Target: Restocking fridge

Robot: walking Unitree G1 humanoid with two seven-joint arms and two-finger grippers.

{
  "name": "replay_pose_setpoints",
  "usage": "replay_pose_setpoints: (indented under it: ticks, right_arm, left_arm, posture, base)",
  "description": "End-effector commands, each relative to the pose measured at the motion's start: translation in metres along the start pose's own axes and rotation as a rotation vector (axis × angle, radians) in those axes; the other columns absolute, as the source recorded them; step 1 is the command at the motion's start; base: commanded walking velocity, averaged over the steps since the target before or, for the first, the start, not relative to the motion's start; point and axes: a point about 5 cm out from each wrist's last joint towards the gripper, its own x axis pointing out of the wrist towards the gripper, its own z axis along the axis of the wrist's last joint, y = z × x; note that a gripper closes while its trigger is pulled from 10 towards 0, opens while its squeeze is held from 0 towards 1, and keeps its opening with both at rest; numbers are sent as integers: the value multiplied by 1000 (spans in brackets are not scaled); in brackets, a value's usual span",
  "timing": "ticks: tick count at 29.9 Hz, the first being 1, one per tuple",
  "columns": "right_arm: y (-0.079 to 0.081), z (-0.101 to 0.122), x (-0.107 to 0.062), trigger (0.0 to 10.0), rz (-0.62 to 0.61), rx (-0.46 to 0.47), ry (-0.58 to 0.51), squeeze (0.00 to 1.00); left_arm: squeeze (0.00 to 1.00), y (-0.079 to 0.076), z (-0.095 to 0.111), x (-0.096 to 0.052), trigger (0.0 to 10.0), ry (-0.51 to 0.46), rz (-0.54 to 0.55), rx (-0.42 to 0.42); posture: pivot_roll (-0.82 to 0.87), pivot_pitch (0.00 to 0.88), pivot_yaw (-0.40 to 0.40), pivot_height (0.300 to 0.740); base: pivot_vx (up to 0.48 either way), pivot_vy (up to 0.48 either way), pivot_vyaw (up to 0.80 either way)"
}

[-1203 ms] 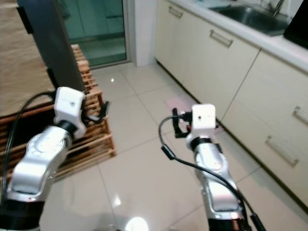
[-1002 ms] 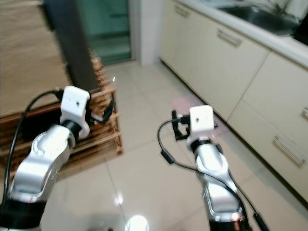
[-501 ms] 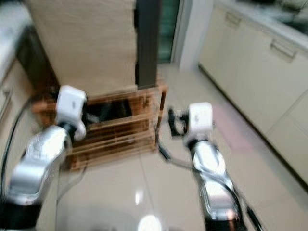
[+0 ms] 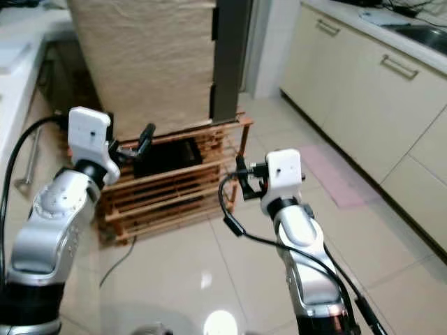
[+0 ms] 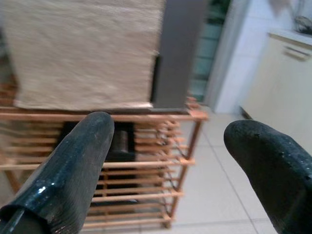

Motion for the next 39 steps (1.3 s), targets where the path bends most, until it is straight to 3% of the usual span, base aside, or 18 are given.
replay_pose_setpoints:
  ticks: [1,8,12,20,23,30,34,37,39]
  right_arm:
    - [-2,9,2,10000,-11,-1,-43,0]
    - [-4,9,4,10000,-17,-3,-46,0]
    - [-7,9,4,10000,-47,47,-46,0]
    - [-9,9,2,10000,-59,35,-52,0]
    - [-12,8,0,10000,-87,99,-47,0]
    - [-12,8,-3,10000,-77,76,-49,0]
    - [-9,8,-7,10000,-53,85,-56,0]
    - [-3,6,-13,10000,3,98,-64,0]
    - [-1,4,-15,10000,19,100,-61,0]
  left_arm:
    - [0,2,8,1,10000,-31,1,13]
    - [0,4,8,1,10000,-32,5,12]
    - [0,3,7,1,10000,-29,3,15]
    - [0,0,6,2,10000,-24,-15,15]
    - [0,-3,6,3,10000,-26,-27,7]
    - [0,-4,2,3,10000,0,-22,0]
    - [0,-2,3,-3,10000,-43,1,-15]
    - [0,1,4,-14,10000,-89,-27,-86]
    - [0,2,2,-19,10000,-87,-49,-91]
  posture:
    - [30,0,-35,740]
    - [35,0,-37,740]
    - [36,0,-37,740]
    - [27,0,-31,740]
    - [21,0,-29,740]
    - [17,0,-29,740]
    - [19,0,-34,740]
    - [24,0,-41,740]
    - [24,0,-43,740]
  base:
    - [469,0,663]
    - [470,0,653]
    - [472,0,0]
    - [472,0,0]
    - [469,0,-625]
    - [439,0,-523]
    - [0,0,0]
    - [0,0,0]
    - [0,0,0]
